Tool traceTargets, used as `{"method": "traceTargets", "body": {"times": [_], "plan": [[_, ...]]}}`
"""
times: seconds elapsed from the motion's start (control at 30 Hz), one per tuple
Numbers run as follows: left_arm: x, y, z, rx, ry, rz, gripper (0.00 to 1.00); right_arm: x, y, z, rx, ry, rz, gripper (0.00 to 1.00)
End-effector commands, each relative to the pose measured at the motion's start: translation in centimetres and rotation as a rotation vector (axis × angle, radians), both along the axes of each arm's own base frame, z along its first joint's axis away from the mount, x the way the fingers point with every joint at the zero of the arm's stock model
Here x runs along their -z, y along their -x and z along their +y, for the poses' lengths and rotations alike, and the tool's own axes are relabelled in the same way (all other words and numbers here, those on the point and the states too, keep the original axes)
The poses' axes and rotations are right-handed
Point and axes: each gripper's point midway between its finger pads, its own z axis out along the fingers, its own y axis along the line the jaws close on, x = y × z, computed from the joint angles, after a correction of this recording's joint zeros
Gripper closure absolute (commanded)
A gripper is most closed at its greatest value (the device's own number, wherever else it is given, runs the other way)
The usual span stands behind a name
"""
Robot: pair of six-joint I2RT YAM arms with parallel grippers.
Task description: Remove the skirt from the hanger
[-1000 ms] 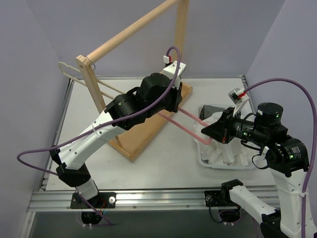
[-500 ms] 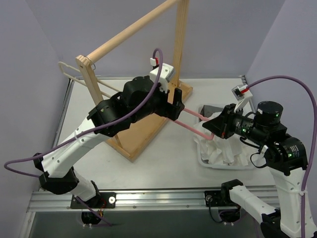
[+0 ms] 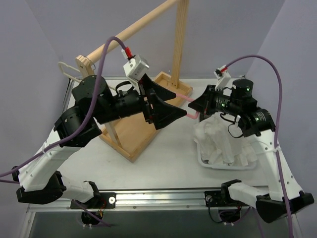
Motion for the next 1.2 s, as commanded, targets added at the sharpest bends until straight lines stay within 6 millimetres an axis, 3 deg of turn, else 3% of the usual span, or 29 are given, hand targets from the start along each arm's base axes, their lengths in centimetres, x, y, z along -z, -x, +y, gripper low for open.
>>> {"method": "traceTargets", "body": {"times": [0.0,0.03,0.1,0.13,0.2,0.23,0.3,0.4,0.57,0.6,0.63,0.73,0.77,0.83,0.87,1.17], "plan": [[-6.8,5.9,2.4,0.233,0.219,-0.133,0.11,-5.8,-1.9,3.3,-0.125,-0.161,-0.171,1.00],[-8.0,7.3,3.3,0.286,0.259,-0.172,0.11,-6.1,-3.1,4.3,-0.137,-0.190,-0.167,1.00],[-8.9,8.8,4.1,0.345,0.297,-0.186,0.11,-8.4,-3.5,5.7,-0.188,-0.231,-0.216,1.00],[-10.2,9.9,5.1,0.373,0.346,-0.224,0.11,-8.0,-4.7,6.5,-0.195,-0.244,-0.188,1.00],[-10.8,11.1,6.0,0.420,0.374,-0.234,0.11,-10.5,-5.2,7.5,-0.234,-0.295,-0.248,1.00],[-11.8,11.8,7.1,0.429,0.415,-0.262,0.11,-10.4,-6.2,8.0,-0.244,-0.313,-0.236,1.00],[-12.6,12.5,8.1,0.434,0.442,-0.281,0.11,-12.5,-6.2,8.8,-0.295,-0.391,-0.265,1.00],[-13.7,13.0,9.6,0.415,0.470,-0.307,0.12,-12.7,-8.4,10.2,-0.340,-0.481,-0.230,1.00],[-13.5,12.0,10.1,0.336,0.435,-0.292,0.13,-14.3,-8.5,11.6,-0.486,-0.622,-0.233,1.00],[-13.3,11.6,10.0,0.313,0.422,-0.296,0.13,-15.6,-7.6,11.6,-0.543,-0.678,-0.254,1.00],[-12.7,11.1,10.0,0.280,0.399,-0.280,0.13,-15.1,-8.2,12.0,-0.574,-0.703,-0.236,1.00],[-11.5,9.6,9.7,0.207,0.343,-0.263,0.14,-15.3,-7.5,11.9,-0.703,-0.799,-0.217,1.00],[-11.2,9.4,9.6,0.197,0.332,-0.264,0.14,-16.5,-6.7,11.7,-0.746,-0.814,-0.248,1.00],[-10.7,8.9,9.6,0.174,0.316,-0.261,0.14,-16.0,-6.8,11.7,-0.810,-0.850,-0.228,1.00],[-10.5,8.8,9.5,0.170,0.309,-0.260,0.14,-17.0,-6.3,11.5,-0.839,-0.853,-0.260,1.00],[-9.0,7.4,9.1,0.109,0.248,-0.253,0.14,-17.0,-5.9,11.9,-0.811,-0.761,-0.304,1.00]]}}
